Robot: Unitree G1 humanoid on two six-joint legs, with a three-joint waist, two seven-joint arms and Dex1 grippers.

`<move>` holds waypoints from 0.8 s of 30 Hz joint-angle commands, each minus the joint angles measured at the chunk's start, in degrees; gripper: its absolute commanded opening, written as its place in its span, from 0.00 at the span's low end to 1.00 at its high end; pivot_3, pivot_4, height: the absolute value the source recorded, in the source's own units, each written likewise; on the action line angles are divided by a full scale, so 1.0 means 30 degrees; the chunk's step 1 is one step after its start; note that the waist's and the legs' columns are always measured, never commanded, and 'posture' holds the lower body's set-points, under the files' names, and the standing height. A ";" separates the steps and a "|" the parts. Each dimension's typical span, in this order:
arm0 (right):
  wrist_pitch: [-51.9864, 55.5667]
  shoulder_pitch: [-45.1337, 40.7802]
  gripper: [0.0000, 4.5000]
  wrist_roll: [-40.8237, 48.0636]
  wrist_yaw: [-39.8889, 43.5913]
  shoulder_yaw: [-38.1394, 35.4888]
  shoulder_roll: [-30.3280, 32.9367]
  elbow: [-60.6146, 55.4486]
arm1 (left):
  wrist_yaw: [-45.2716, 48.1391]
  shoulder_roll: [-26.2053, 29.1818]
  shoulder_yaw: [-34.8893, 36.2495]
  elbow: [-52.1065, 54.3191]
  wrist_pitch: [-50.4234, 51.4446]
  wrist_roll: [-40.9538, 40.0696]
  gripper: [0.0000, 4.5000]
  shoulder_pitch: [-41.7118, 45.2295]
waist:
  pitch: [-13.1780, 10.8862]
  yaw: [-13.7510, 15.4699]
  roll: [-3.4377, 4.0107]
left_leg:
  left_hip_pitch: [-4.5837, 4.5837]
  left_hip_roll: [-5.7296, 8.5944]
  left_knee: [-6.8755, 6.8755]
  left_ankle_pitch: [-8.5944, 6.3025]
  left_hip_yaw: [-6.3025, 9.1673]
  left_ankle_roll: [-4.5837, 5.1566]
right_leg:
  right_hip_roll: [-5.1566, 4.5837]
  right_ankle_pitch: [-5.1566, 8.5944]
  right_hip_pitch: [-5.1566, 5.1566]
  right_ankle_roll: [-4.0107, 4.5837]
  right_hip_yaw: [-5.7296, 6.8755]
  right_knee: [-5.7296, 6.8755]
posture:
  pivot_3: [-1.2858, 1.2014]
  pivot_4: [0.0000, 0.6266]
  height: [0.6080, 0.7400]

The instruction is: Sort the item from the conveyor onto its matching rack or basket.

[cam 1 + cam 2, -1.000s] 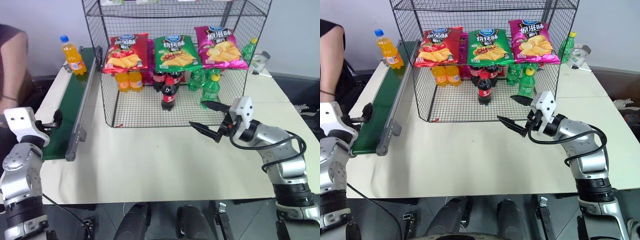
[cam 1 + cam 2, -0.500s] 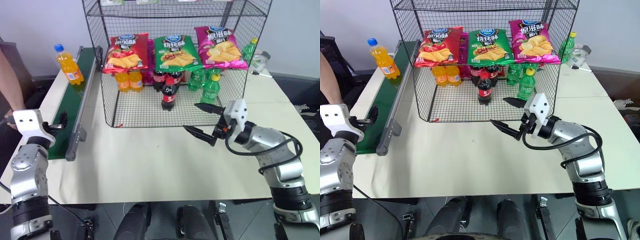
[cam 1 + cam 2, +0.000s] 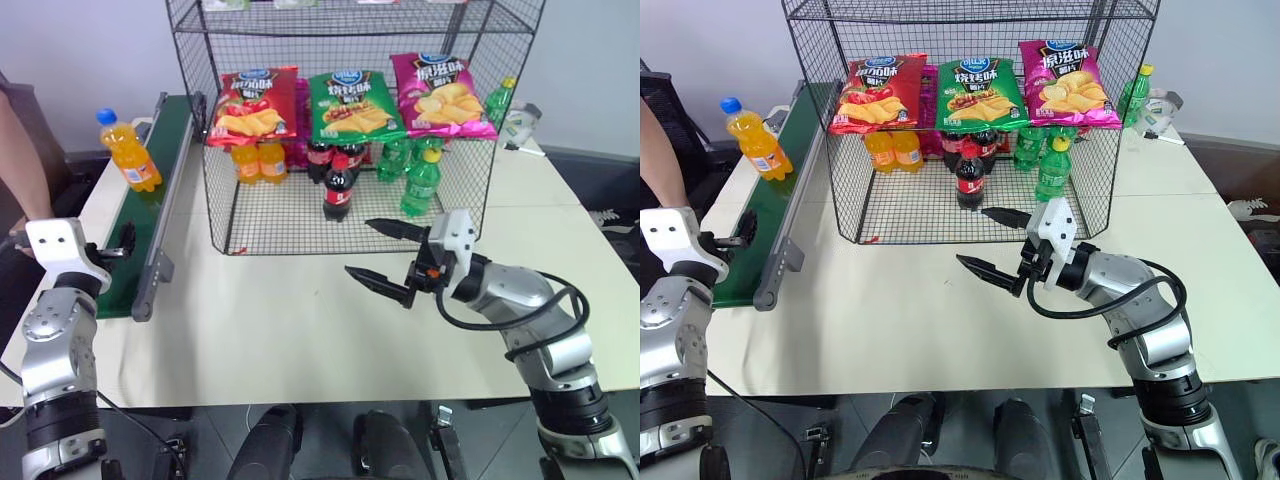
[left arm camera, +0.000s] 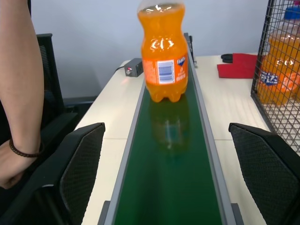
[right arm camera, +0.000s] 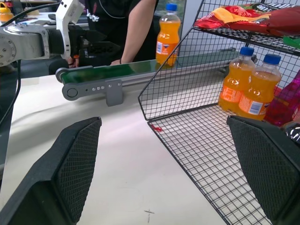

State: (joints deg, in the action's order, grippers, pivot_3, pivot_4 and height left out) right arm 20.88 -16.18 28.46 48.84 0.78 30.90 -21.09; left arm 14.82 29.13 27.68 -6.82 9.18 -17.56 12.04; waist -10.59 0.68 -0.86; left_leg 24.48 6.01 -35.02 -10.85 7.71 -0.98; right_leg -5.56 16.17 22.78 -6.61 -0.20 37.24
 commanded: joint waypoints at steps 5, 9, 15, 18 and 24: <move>-0.0478 -0.0041 1.00 0.0244 0.0284 -0.0253 -0.0067 -0.0322 | -0.0167 -0.0009 0.0522 0.0438 -0.0400 -0.0286 0.98 -0.0020 | 0.0000 -0.0001 0.0000 | 0.0000 0.0000 0.0000 0.0000 0.0000 0.0000 | 0.0001 0.0000 -0.0001 -0.0001 0.0002 0.0002 | 0.52 0.24 1.00; -0.0875 -0.0150 1.00 -0.0006 0.0419 -0.0149 -0.0203 0.0131 | -0.0189 -0.0192 0.0702 0.0484 -0.0357 -0.0645 0.98 0.0115 | 0.0000 -0.0003 -0.0001 | 0.0000 0.0000 0.0000 0.0000 0.0000 0.0000 | 0.0001 0.0000 -0.0002 0.0000 0.0002 0.0001 | 0.52 0.24 1.00; -0.1149 -0.0120 1.00 -0.0071 0.0468 -0.0105 -0.0280 0.0286 | -0.0290 -0.0021 0.0868 0.0413 -0.0330 -0.0886 0.98 0.0238 | 0.0002 -0.0006 -0.0002 | 0.0000 0.0000 0.0000 0.0000 0.0001 0.0001 | 0.0002 -0.0001 -0.0003 -0.0001 0.0004 0.0002 | 0.52 0.24 1.00; -0.1200 -0.0090 1.00 -0.0088 0.0463 -0.0111 -0.0286 0.0312 | -0.0386 0.0033 0.0945 0.0351 -0.0403 -0.0851 0.98 0.0275 | 0.0001 -0.0003 -0.0002 | 0.0000 0.0000 -0.0001 0.0000 0.0001 0.0000 | 0.0001 -0.0001 -0.0003 -0.0001 0.0003 0.0001 | 0.52 0.24 1.00; -0.1144 -0.0042 1.00 -0.0092 0.0383 -0.0037 -0.0342 0.0167 | -0.0466 0.0067 0.0926 0.0333 -0.0516 -0.0847 0.98 0.0325 | 0.0002 -0.0004 -0.0002 | -0.0001 0.0000 -0.0002 0.0000 0.0001 0.0001 | 0.0002 -0.0001 -0.0003 -0.0002 0.0004 0.0002 | 0.52 0.24 1.00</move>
State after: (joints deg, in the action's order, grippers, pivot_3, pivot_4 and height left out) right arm 18.35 -16.13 27.81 50.01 0.92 30.31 -19.48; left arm 13.57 28.06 28.68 -6.81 9.19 -19.74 12.07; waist -10.58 0.67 -0.86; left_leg 24.48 6.01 -35.03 -10.84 7.71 -0.98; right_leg -5.55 16.17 22.77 -6.62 -0.19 37.25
